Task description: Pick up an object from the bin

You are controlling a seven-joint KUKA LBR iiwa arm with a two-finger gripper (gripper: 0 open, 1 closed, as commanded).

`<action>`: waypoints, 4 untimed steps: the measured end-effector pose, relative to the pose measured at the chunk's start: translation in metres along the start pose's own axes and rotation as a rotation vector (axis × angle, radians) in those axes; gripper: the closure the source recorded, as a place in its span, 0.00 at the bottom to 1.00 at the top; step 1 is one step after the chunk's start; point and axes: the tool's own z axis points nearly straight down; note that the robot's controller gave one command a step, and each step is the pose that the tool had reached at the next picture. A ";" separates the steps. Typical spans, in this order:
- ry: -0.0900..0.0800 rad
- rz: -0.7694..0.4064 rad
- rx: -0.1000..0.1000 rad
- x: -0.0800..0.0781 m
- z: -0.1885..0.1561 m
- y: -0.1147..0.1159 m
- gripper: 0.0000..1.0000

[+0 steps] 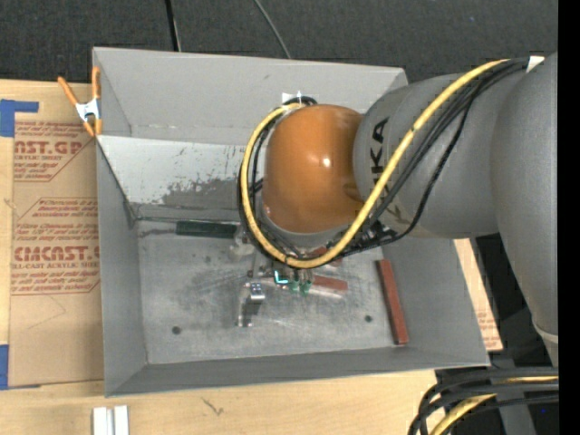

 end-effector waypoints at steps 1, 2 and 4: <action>-0.008 0.001 -0.001 -0.002 -0.004 -0.001 0.00; -0.009 0.028 -0.001 -0.051 0.025 -0.042 1.00; -0.009 0.028 -0.002 -0.051 0.025 -0.042 0.00</action>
Offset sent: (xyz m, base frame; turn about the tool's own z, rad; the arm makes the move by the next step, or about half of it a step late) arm 0.0508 -0.0422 -0.0248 0.0282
